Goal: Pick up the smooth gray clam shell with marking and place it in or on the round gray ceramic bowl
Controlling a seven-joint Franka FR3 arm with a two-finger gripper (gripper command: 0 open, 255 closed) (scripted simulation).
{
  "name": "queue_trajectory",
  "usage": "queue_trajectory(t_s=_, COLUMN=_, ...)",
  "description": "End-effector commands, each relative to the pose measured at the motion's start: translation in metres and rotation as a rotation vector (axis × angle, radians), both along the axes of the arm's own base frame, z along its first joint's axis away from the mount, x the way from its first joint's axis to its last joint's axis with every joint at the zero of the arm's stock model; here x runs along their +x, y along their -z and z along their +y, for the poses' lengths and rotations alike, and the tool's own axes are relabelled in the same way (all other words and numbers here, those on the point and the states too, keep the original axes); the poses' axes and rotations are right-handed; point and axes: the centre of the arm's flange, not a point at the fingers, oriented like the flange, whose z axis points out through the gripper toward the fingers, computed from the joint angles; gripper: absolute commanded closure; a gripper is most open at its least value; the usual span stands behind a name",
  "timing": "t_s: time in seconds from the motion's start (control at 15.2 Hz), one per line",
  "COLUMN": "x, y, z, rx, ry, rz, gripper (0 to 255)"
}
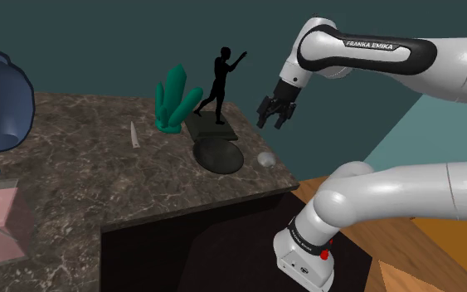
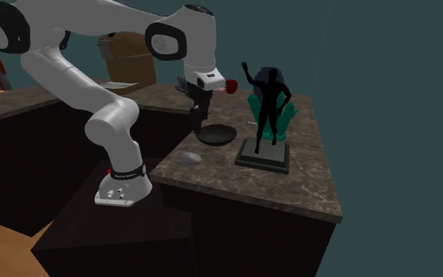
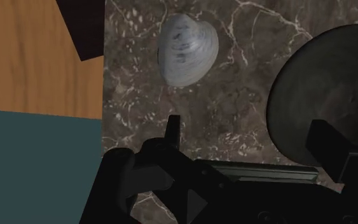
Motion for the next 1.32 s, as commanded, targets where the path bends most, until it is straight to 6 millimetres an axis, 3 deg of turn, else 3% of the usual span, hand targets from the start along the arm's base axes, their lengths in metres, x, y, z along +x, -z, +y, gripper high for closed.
queue_trajectory(t_s=0.0, x=-0.004, y=0.028, z=-0.012, rx=0.018, ry=0.019, rz=0.025, gripper=0)
queue_trajectory(t_s=0.33, x=-0.017, y=0.085, z=-0.038, rx=0.057, ry=0.062, rz=0.084, gripper=0)
queue_trajectory(t_s=0.79, x=-0.021, y=0.121, z=-0.029, rx=0.057, ry=0.062, rz=0.084, gripper=0)
queue_trajectory(t_s=1.25, x=-0.021, y=0.124, z=-0.028, rx=0.057, ry=0.062, rz=0.084, gripper=0)
